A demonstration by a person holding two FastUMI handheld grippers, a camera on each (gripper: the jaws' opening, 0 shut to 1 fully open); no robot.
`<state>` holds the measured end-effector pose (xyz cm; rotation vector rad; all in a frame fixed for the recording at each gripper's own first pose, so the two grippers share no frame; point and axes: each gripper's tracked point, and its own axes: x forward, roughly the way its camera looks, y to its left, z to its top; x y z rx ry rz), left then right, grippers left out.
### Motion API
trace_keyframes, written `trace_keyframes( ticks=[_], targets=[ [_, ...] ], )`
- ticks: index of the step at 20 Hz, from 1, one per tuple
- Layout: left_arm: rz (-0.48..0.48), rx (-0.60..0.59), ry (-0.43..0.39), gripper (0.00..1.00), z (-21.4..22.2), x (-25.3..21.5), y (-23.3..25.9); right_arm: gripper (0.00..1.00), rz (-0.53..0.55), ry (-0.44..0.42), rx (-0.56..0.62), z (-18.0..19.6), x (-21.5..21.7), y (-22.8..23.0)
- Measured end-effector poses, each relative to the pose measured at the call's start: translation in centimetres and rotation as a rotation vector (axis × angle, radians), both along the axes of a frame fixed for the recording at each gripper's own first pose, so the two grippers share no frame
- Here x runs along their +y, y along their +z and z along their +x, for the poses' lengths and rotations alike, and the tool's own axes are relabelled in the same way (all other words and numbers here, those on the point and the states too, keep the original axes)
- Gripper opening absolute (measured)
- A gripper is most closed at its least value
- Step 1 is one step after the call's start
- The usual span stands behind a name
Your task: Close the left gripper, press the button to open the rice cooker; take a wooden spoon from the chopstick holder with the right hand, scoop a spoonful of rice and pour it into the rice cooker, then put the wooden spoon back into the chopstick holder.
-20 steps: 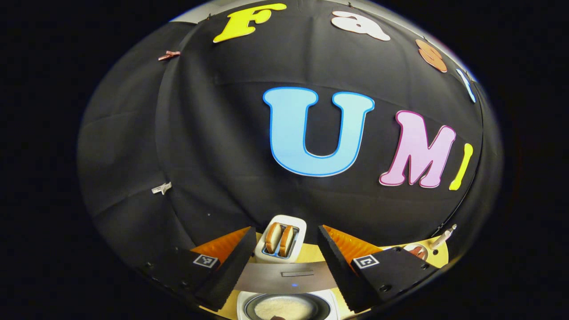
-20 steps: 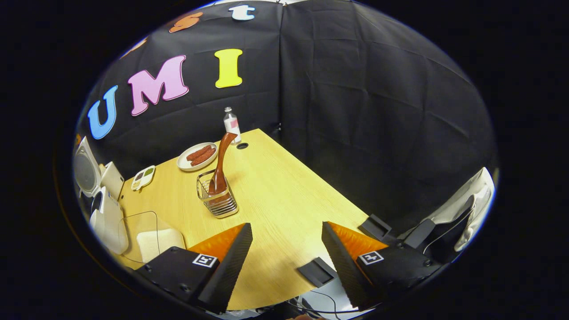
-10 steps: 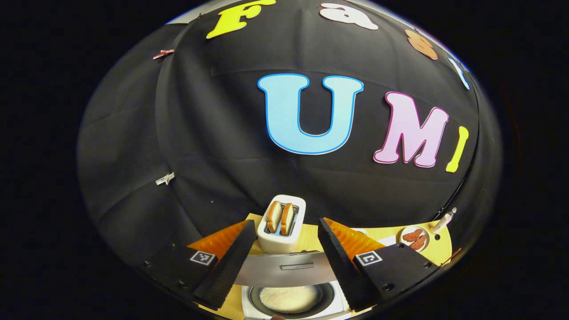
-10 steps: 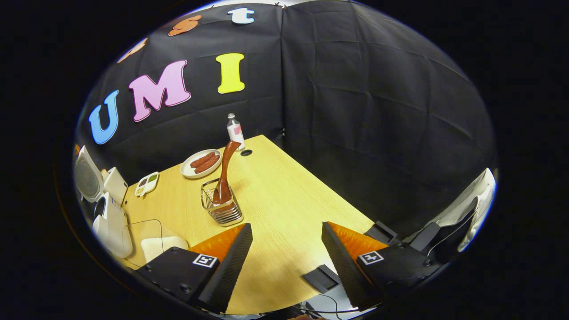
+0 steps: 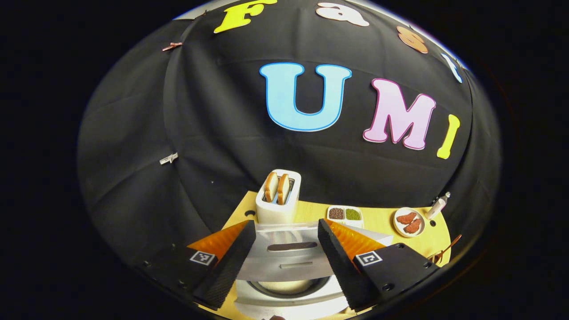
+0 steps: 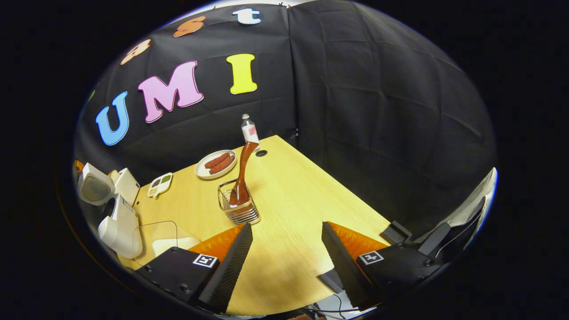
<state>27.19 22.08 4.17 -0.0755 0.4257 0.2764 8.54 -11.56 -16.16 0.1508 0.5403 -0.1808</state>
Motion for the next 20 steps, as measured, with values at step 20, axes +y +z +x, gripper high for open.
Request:
trace_keyframes(
  ticks=[20],
  targets=[
    [0.032,0.01,-0.018,1.0,-4.7,-2.5,-16.0,0.99,-0.072,0.106,0.034,-0.6,1.8,-0.6]
  ],
)
